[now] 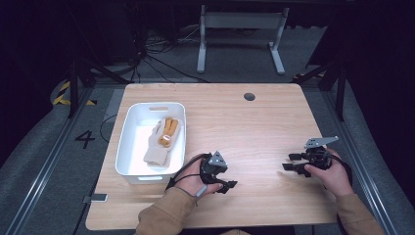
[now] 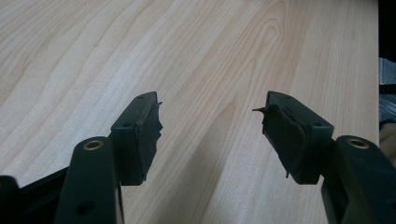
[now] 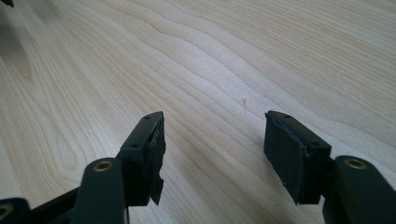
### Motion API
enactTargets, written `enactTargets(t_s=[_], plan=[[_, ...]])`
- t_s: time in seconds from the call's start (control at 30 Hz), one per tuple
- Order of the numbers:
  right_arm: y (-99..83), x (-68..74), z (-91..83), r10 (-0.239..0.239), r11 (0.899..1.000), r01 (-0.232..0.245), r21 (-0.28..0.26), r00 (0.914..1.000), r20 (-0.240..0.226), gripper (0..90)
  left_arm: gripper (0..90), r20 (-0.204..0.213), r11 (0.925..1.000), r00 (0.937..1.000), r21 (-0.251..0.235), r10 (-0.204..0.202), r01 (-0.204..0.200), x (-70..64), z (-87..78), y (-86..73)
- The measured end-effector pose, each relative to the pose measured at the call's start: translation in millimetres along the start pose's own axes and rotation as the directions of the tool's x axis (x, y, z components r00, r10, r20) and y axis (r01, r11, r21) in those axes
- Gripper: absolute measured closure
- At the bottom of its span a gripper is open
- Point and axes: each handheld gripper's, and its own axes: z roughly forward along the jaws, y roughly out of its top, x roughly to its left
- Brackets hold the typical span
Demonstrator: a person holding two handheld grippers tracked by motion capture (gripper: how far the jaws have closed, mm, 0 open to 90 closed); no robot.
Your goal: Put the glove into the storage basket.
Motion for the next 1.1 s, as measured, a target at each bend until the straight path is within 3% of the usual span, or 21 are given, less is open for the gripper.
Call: enactTargets(t_s=[0.17,0.57,1.1], plan=[[-0.4,0.1,1.3,-0.003,1.000,0.003,0.005,1.0000,-0.004,39.5,37.8,-0.003,0.9993,0.9995,-0.018,0.033,-0.033,2.2,3.9,-5.2],[-0.2,0.8,2.8,-0.004,1.000,0.004,0.008,1.0000,-0.005,38.7,37.6,0.011,1.0000,0.9999,0.001,0.004,-0.005,4.0,7.6,-8.9],[2.8,0.5,2.6,-0.017,1.000,0.017,0.001,0.9999,-0.002,38.8,37.0,0.006,1.0000,1.0000,-0.009,0.002,-0.002,2.8,3.8,-8.0]])
